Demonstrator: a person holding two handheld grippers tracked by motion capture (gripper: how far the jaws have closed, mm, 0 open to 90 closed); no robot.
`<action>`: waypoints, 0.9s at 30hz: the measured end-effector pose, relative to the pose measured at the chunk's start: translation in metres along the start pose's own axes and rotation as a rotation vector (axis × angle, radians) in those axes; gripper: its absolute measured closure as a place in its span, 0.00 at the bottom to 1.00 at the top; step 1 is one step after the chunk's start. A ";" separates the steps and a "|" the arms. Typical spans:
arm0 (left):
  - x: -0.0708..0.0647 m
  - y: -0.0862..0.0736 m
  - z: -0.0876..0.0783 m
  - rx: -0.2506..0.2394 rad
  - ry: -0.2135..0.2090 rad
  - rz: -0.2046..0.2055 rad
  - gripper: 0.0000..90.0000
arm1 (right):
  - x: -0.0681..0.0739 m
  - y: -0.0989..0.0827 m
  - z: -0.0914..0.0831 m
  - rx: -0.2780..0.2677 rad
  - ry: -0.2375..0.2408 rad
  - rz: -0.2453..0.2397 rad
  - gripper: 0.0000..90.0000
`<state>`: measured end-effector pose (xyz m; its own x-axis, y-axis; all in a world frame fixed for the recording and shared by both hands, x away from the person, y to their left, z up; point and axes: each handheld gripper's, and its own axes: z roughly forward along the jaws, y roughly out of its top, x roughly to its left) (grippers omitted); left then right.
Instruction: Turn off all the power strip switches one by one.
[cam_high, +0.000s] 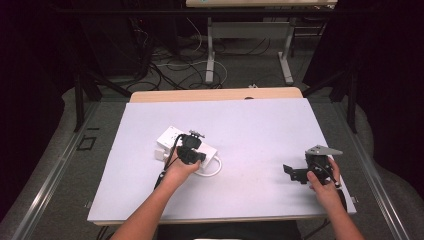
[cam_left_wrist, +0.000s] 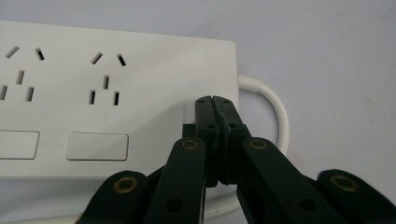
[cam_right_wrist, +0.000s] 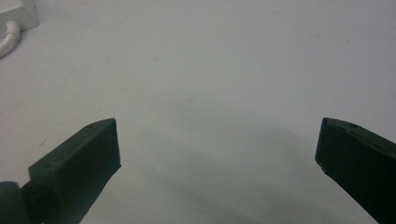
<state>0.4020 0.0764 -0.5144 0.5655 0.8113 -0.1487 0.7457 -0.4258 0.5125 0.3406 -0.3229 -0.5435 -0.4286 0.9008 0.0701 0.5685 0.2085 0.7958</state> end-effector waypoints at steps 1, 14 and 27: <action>0.001 0.000 0.000 0.013 -0.003 0.009 1.00 | 0.001 0.000 0.000 0.004 -0.001 0.008 0.00; -0.001 0.002 0.002 0.025 0.013 0.001 1.00 | 0.002 0.000 0.001 0.012 0.007 -0.004 0.00; -0.005 0.002 0.000 0.004 0.016 0.016 1.00 | 0.001 0.000 0.001 0.008 0.000 -0.005 0.00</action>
<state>0.4006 0.0714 -0.5131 0.5716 0.8106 -0.1272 0.7382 -0.4404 0.5110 0.3408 -0.3217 -0.5440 -0.4319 0.8995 0.0661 0.5716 0.2162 0.7916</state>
